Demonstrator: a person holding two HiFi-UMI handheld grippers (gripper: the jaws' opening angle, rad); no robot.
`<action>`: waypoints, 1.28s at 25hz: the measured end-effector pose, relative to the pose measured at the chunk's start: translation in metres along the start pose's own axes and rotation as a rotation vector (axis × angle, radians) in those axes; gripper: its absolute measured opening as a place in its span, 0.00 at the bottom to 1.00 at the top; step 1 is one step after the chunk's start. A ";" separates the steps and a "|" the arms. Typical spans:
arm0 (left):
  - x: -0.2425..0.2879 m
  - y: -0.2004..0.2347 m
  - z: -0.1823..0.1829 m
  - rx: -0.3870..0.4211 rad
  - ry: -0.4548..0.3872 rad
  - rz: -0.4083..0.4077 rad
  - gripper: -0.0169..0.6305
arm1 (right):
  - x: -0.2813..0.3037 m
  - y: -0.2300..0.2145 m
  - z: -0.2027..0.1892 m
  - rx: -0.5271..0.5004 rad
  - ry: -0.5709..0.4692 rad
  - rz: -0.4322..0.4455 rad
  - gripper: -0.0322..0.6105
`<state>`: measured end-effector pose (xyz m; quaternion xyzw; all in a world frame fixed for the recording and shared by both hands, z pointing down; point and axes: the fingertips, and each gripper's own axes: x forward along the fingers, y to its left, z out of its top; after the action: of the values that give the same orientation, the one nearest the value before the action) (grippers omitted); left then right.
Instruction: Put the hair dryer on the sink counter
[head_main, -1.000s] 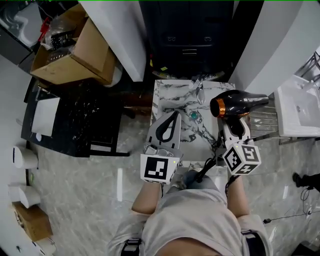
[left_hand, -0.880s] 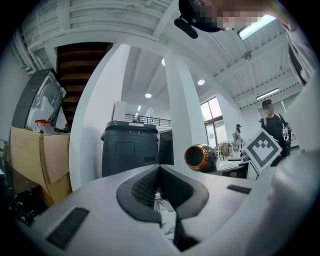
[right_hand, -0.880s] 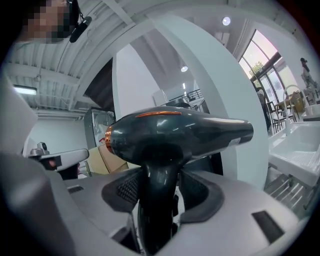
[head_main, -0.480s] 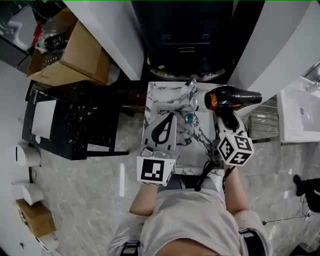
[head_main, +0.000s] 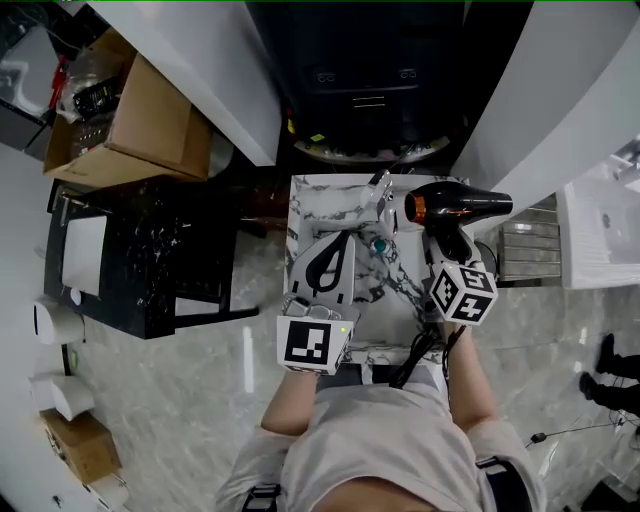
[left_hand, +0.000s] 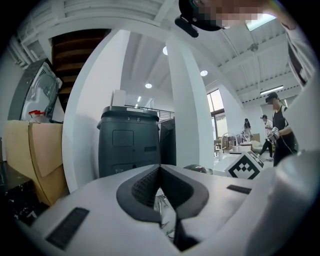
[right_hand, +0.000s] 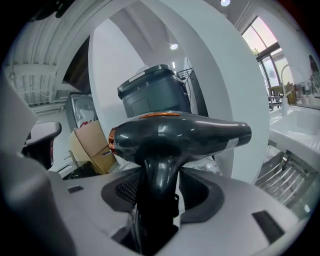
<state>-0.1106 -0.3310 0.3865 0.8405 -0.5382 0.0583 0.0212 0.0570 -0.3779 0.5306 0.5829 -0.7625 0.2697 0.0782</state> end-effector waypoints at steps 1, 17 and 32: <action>0.003 0.002 -0.003 -0.001 0.008 -0.003 0.05 | 0.005 -0.002 -0.003 -0.001 0.013 -0.008 0.38; 0.030 0.027 -0.019 -0.034 0.036 -0.026 0.05 | 0.058 -0.025 -0.051 -0.002 0.177 -0.119 0.38; 0.032 0.042 -0.028 -0.041 0.057 -0.007 0.05 | 0.087 -0.034 -0.075 -0.125 0.276 -0.200 0.38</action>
<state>-0.1377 -0.3751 0.4174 0.8399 -0.5353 0.0708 0.0539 0.0475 -0.4200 0.6423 0.6073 -0.6979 0.2901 0.2446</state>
